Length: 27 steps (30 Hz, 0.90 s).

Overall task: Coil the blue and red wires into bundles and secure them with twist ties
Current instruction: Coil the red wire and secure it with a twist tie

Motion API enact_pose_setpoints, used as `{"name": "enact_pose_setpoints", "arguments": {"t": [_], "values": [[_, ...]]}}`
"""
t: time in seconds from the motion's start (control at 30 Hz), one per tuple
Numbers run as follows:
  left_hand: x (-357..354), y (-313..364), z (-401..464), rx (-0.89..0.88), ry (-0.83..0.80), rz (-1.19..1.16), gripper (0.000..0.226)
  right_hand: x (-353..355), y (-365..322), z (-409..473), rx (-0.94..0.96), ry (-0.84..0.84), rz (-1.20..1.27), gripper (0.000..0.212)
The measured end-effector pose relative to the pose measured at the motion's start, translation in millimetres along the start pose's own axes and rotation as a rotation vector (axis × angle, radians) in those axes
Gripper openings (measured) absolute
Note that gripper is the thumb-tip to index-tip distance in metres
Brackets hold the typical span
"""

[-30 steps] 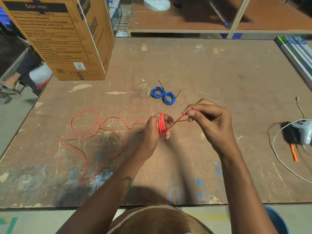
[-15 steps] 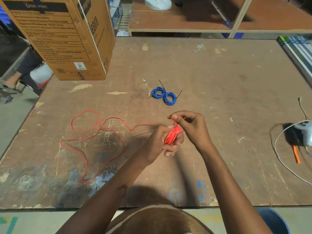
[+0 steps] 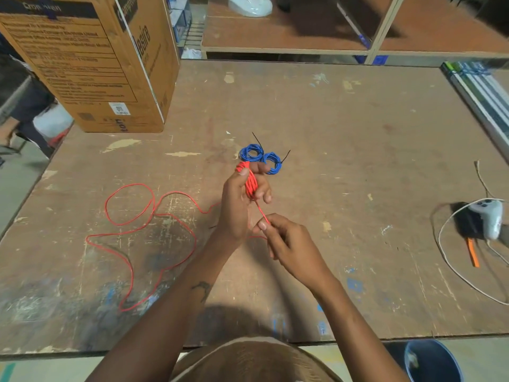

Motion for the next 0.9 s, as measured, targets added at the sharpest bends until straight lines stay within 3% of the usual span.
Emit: {"name": "enact_pose_setpoints", "arguments": {"t": [0.13, 0.23, 0.33, 0.43, 0.6, 0.77, 0.9], "values": [[19, -11, 14, -0.166, 0.083, 0.369, 0.044, 11, -10, -6, -0.109, -0.105, 0.121, 0.015], [28, -27, 12, -0.183, 0.129, 0.454, 0.044, 14, -19, -8, -0.166, -0.342, 0.251, 0.01], [38, -33, 13, -0.188, 0.212, 0.506, 0.043, 25, -27, -9, -0.16, -0.433, 0.403, 0.014], [57, -31, 21, -0.133, 0.226, 0.585, 0.052, 38, -29, 1, -0.157, -0.26, 0.447, 0.016], [53, -30, 1, -0.146, -0.118, 0.899, 0.062, 45, -42, 29, -0.086, -0.051, 0.226, 0.022], [53, -42, -26, 0.104, -0.231, 0.657, 0.072, 56, -35, 76, -0.084, 0.107, 0.141, 0.022], [42, -34, -43, 0.269, -0.428, 0.497, 0.066, 50, -14, 93, -0.118, 0.166, 0.157, 0.021]]}}
Point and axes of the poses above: each hand's wrist, its own z-axis towards the middle knuckle, its own x-axis out of the back of the hand, y = z × x, the point moved 4 cm from there along z, towards the middle knuckle, and after that the axes turned 14 degrees about y, right-handed, at the moved point
